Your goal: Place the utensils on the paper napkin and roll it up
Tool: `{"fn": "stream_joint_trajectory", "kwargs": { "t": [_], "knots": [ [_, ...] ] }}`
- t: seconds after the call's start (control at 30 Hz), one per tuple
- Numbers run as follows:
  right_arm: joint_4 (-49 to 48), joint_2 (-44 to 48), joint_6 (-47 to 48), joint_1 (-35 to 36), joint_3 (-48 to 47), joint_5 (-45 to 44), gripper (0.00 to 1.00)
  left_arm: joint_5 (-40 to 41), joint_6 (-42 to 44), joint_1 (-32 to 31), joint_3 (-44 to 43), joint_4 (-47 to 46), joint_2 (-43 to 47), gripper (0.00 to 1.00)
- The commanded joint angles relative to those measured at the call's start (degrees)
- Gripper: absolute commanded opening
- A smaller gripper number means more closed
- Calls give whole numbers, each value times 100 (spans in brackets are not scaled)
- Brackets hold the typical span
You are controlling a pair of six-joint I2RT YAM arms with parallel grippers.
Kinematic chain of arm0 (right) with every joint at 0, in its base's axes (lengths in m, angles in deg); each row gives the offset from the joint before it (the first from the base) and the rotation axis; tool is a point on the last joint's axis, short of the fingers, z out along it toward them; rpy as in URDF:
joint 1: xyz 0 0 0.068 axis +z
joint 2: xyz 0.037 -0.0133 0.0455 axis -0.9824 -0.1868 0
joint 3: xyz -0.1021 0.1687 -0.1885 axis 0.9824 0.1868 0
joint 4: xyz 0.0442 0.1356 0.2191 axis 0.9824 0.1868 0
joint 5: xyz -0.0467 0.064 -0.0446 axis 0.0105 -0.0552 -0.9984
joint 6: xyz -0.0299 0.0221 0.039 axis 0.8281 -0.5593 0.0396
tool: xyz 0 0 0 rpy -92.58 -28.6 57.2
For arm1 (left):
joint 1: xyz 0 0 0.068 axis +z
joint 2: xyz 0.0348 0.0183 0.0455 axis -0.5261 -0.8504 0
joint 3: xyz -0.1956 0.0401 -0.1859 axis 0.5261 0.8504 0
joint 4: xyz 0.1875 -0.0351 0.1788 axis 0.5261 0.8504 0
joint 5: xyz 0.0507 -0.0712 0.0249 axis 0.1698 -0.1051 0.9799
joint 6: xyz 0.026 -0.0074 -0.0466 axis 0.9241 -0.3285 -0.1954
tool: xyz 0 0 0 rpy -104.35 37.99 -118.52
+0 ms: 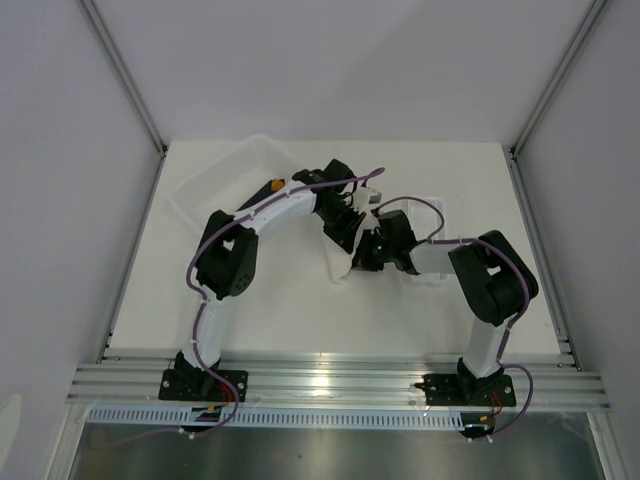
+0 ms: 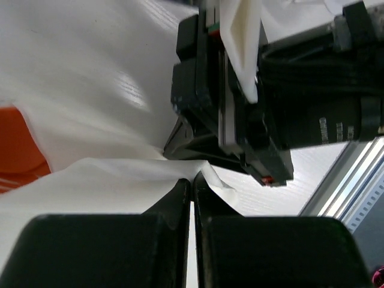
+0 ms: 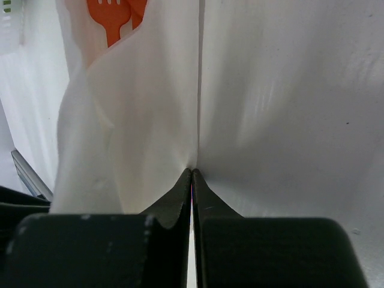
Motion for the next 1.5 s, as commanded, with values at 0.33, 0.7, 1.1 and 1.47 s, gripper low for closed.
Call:
{"fn": "stream_joint_trajectory", "kwargs": {
  "t": [0.33, 0.7, 1.1, 1.47],
  "knots": [
    [-159, 77, -170, 166, -170, -358, 0, 120, 48, 199, -683, 639, -972, 1],
    [527, 954, -12, 192, 242, -1087, 15, 67, 118, 217, -648, 551, -964, 1],
    [192, 922, 199, 438, 147, -1061, 44, -47, 179, 217, -684, 560, -990, 9],
    [904, 271, 348, 561, -425, -1360, 44, -179, 215, 208, -798, 595, -973, 16]
  ]
}}
